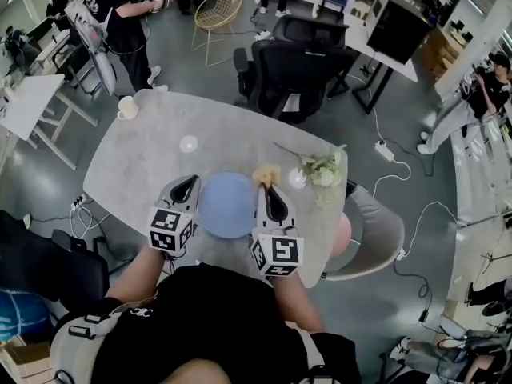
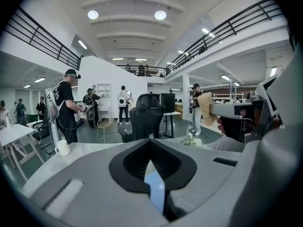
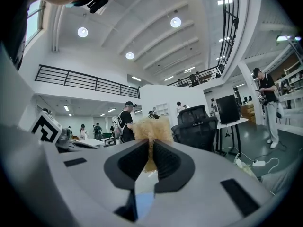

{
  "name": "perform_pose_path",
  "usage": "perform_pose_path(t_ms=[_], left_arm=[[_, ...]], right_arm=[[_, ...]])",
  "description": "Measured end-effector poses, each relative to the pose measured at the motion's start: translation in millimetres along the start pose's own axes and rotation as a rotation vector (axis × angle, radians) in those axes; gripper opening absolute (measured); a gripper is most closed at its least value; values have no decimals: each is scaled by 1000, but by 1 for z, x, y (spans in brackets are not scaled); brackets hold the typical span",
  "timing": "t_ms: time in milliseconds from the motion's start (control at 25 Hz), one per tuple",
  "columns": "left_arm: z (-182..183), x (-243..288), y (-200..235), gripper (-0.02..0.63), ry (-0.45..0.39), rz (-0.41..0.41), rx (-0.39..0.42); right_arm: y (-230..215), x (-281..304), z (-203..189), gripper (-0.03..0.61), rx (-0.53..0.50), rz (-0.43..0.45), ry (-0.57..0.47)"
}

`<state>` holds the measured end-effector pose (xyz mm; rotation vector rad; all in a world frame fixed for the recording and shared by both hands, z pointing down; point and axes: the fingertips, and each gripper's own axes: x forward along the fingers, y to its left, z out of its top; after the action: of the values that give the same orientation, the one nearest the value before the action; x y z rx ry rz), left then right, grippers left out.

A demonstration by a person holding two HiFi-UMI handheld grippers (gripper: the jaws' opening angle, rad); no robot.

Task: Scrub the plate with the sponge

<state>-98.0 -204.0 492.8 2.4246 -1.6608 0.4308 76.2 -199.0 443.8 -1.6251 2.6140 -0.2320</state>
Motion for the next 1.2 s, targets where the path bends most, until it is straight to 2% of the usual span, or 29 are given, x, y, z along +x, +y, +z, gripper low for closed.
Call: perform_pose_path(t_ms=[160, 520, 640, 800, 1200], left_arm=[[-15, 16, 6, 5, 44, -62, 2], [-50, 55, 4, 10, 148, -173, 69], [-65, 70, 5, 66, 191, -198, 88], [-91, 92, 6, 98, 265, -239, 114], [-190, 136, 16, 103, 519, -314, 157]], right_arm=[[-1, -2, -6, 34, -6, -48, 15], [-15, -16, -17, 34, -4, -176, 35], [-22, -22, -18, 34, -2, -218, 40], [-32, -30, -20, 34, -2, -269, 48], [-43, -46, -33, 34, 0, -336, 93]])
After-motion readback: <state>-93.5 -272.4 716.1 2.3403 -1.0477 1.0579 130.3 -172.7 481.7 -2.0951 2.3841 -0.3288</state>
